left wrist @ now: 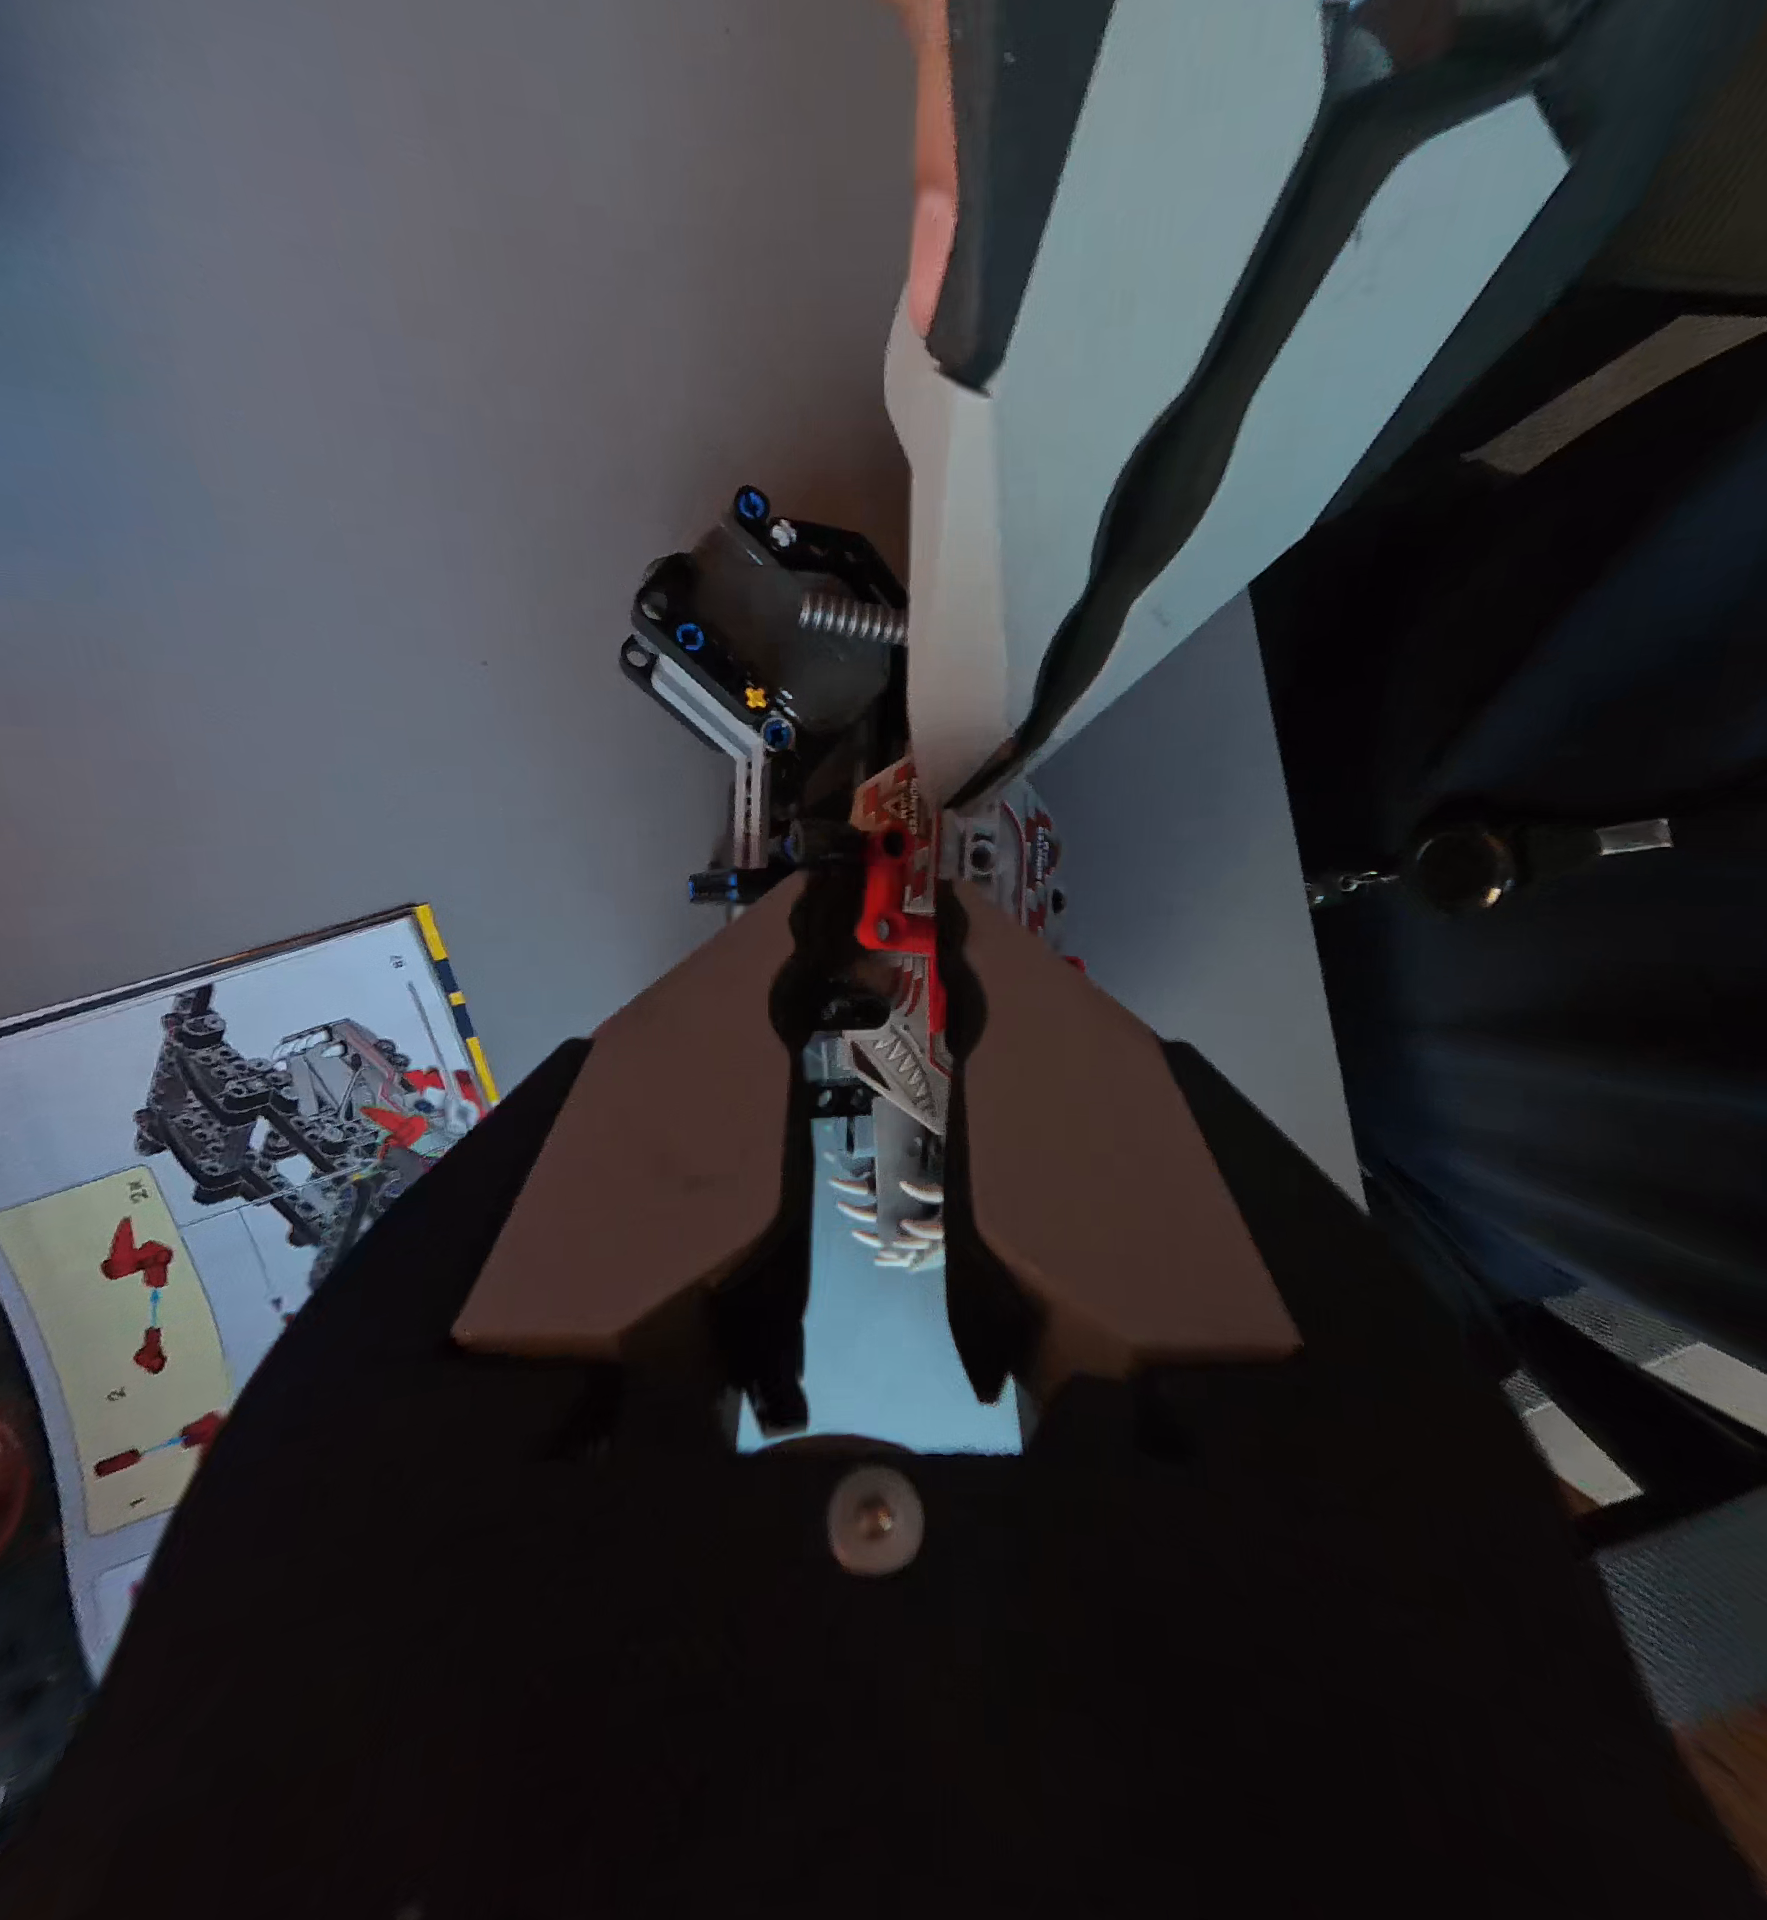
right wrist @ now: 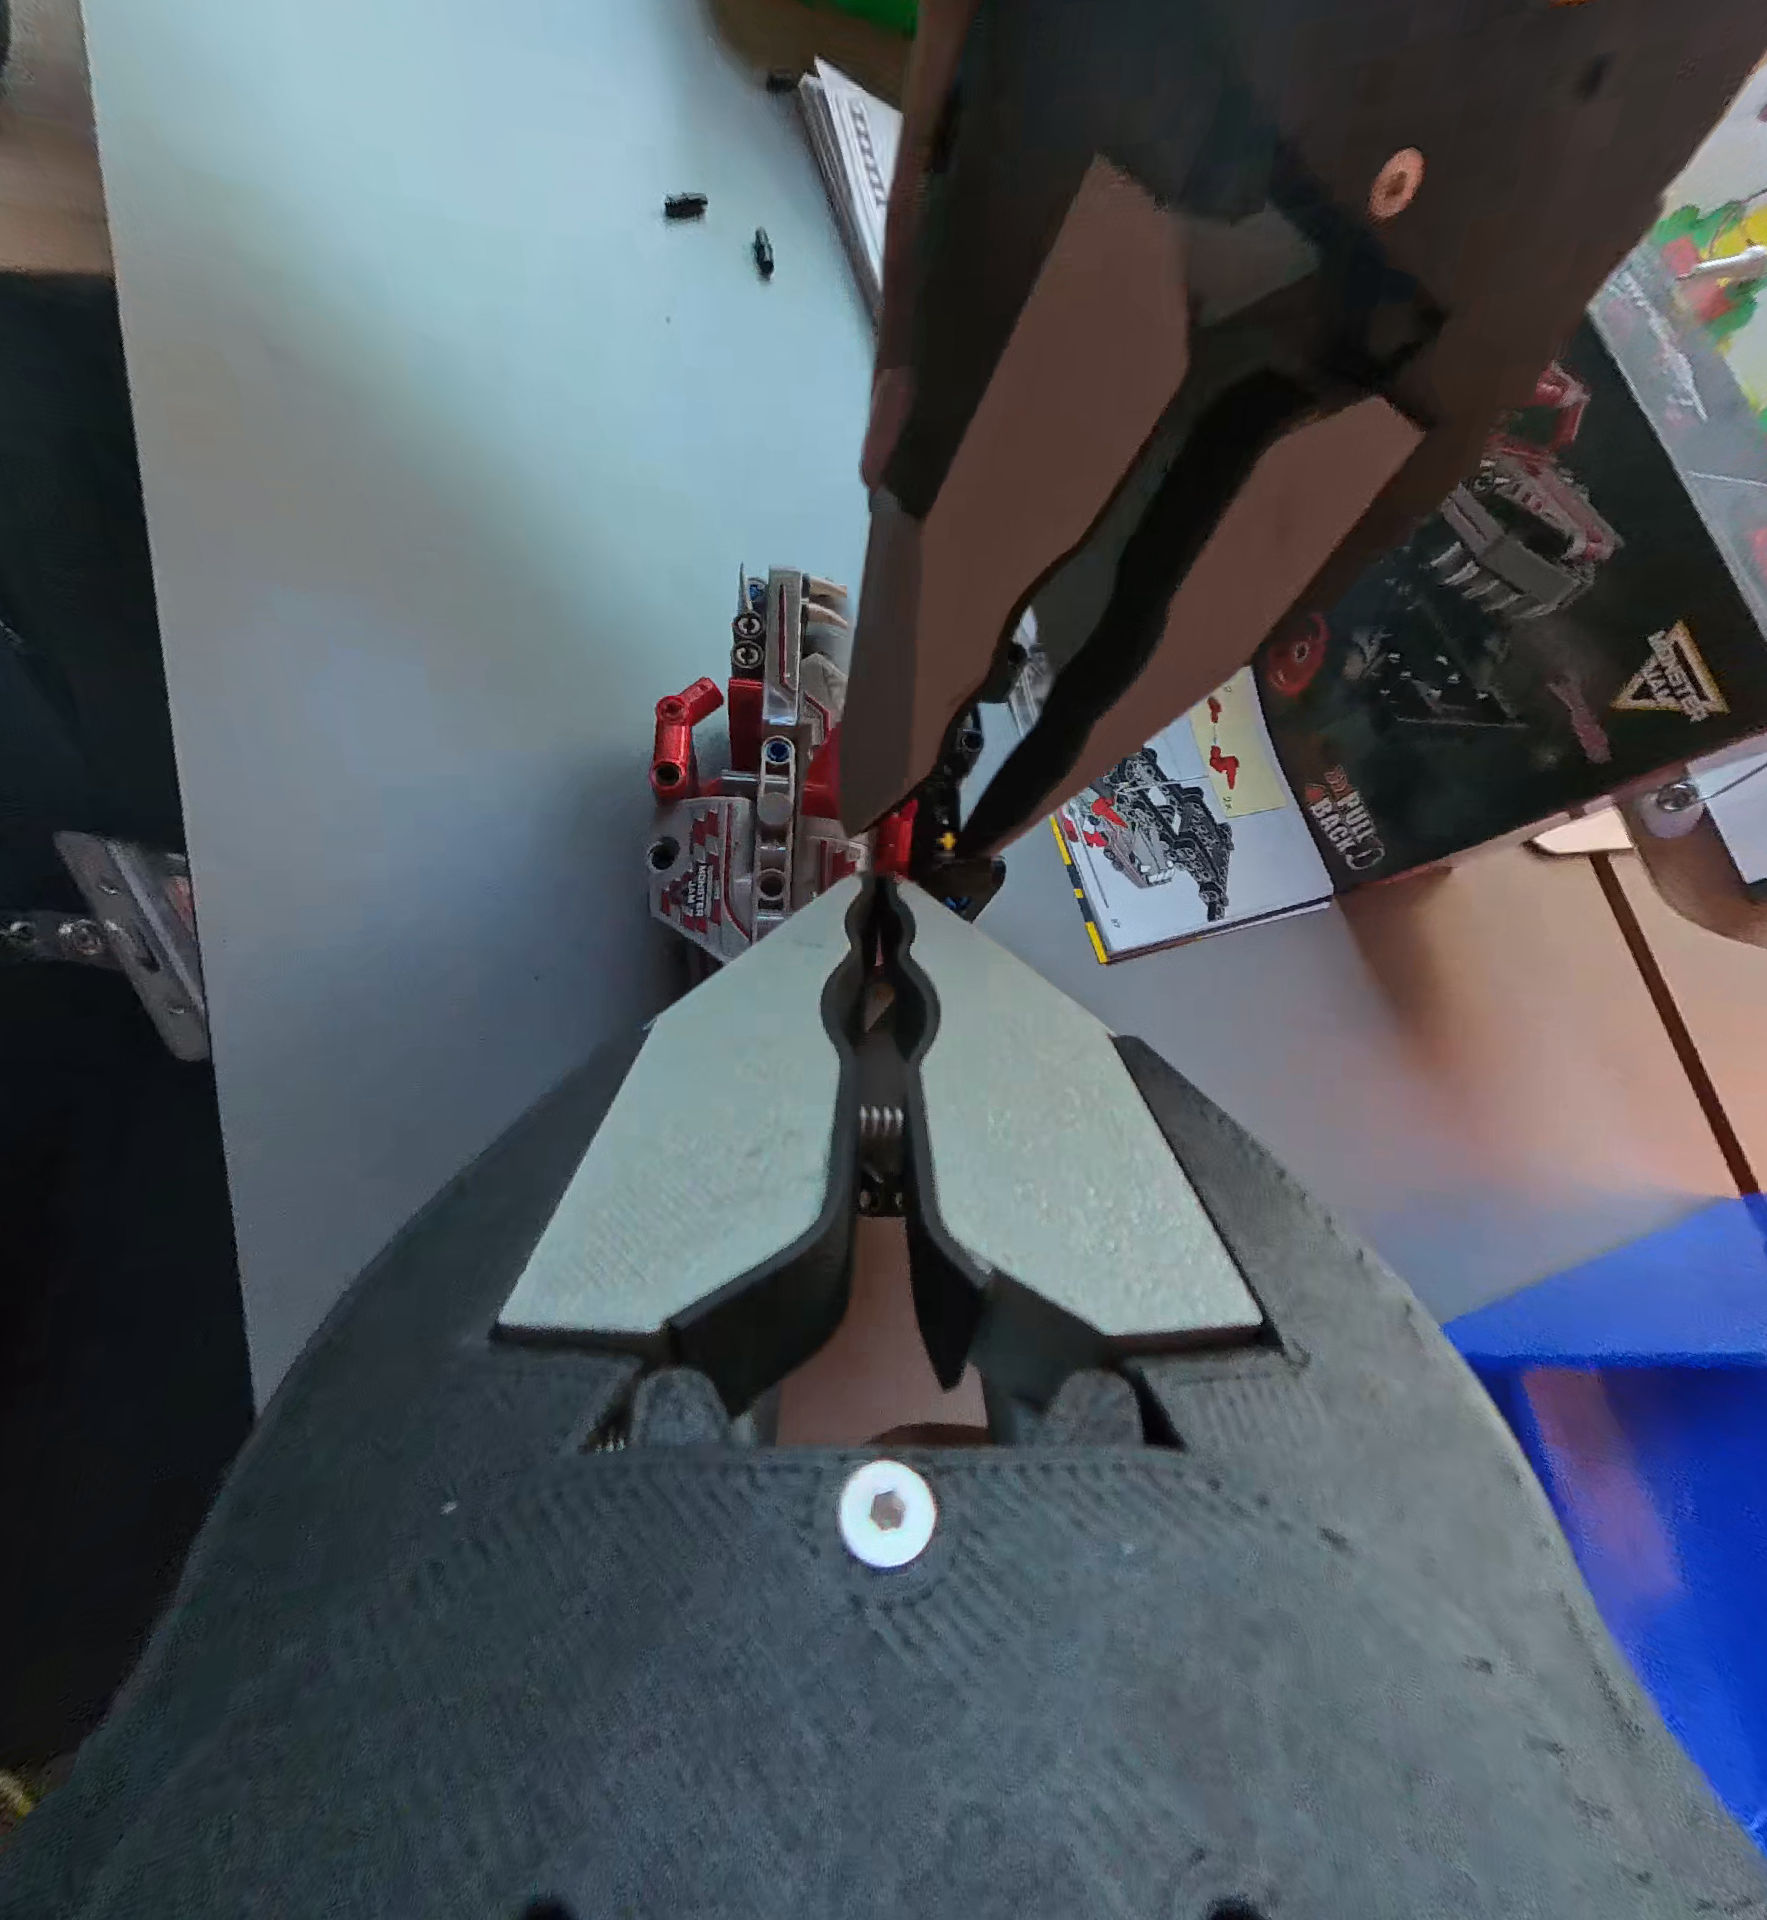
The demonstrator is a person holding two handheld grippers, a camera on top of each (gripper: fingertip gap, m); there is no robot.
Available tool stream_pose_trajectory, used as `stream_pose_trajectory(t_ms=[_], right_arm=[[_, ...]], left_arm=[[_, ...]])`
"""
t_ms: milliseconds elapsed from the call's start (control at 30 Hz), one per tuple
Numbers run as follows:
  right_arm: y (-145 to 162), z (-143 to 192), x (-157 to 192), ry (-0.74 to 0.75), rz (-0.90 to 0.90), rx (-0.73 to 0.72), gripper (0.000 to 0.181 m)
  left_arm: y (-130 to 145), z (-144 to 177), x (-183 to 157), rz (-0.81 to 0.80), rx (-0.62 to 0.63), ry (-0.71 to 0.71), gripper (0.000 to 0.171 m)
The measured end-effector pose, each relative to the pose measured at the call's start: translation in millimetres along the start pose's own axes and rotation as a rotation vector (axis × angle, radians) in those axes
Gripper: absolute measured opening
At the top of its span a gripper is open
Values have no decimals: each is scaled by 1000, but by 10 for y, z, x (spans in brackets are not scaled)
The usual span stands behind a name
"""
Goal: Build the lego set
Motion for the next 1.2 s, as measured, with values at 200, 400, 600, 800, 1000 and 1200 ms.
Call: stream_pose_trajectory(t_ms=[200,400,600,800,1000,1200], right_arm=[[-28,-64,-38,-7,45,62,0],[-18,-116,-21,-35,41,77,0],[82,-145,-49,-32,-75,-59,0],[156,-182,-88,-32,-178,-166,0],[227,-25,-231,-114,-349,-199,0],[216,-22,-188,-21,-268,-81,0]], left_arm=[[61,30,163,47,-7,58,33],[55,-36,175,71,-35,193,30],[61,-58,223,77,-44,246,26],[67,-50,279,96,-36,242,26],[72,-15,299,142,-76,240,23],[238,168,300,200,-158,232,35]])
Point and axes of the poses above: each gripper's, where its closed fingertips meet, z back along the fingers, y out of its underside, x = y × z across the jaws, the point moved 6 cm from there along z, back along the fingers, and after that the axes turned 7 degrees about x, right-handed, at the moved point
